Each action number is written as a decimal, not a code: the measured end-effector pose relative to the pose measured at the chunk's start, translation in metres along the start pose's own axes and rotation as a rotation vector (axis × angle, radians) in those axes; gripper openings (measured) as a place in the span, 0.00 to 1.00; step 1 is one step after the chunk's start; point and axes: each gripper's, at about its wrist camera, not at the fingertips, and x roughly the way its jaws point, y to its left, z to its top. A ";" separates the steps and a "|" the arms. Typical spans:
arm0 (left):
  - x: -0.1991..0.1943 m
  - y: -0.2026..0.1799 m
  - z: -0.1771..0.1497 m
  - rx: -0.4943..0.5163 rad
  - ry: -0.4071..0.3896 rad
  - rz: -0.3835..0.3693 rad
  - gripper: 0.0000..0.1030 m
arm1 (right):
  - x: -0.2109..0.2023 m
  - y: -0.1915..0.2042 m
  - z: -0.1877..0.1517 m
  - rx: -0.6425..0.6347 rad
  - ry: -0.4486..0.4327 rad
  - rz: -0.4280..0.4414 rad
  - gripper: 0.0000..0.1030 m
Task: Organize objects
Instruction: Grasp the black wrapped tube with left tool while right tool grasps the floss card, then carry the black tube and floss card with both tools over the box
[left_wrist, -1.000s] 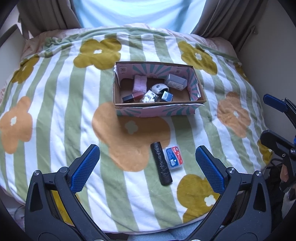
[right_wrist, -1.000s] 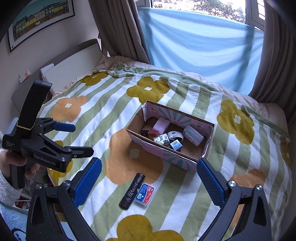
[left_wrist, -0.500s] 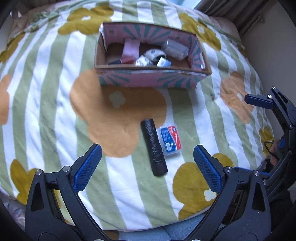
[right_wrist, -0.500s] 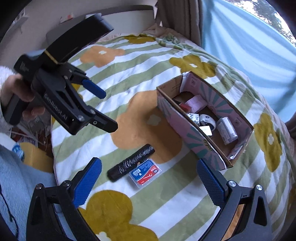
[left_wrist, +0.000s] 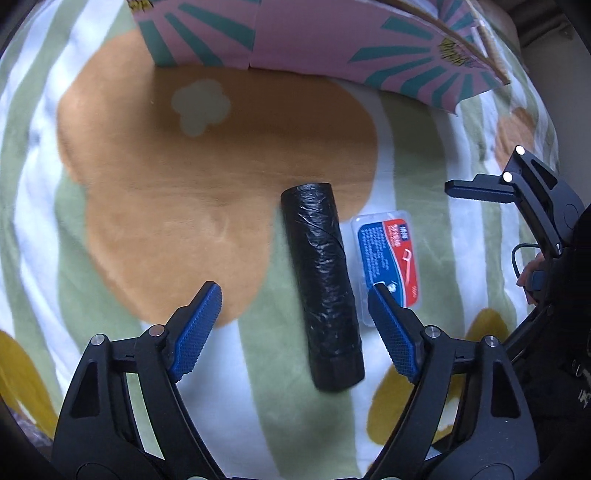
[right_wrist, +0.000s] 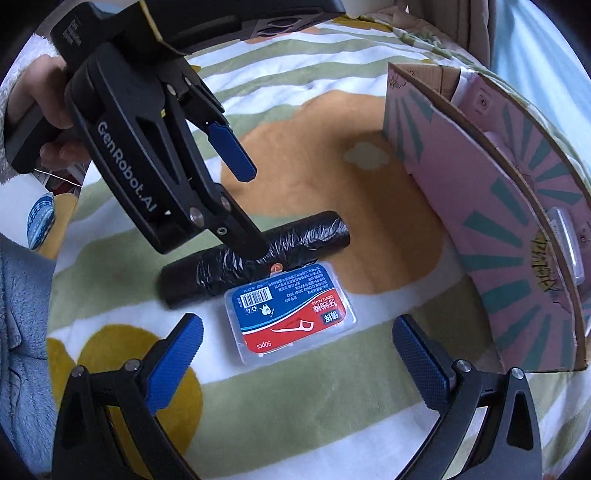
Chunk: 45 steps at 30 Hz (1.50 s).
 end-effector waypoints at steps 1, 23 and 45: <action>0.005 0.000 0.002 -0.003 0.008 0.003 0.76 | 0.005 -0.001 -0.001 -0.003 0.003 0.015 0.99; 0.030 -0.035 0.019 0.000 0.111 -0.014 0.38 | 0.032 -0.002 0.003 -0.124 0.021 0.048 0.83; -0.021 -0.035 0.021 -0.046 -0.039 -0.104 0.26 | -0.041 -0.018 0.011 0.352 -0.111 -0.117 0.83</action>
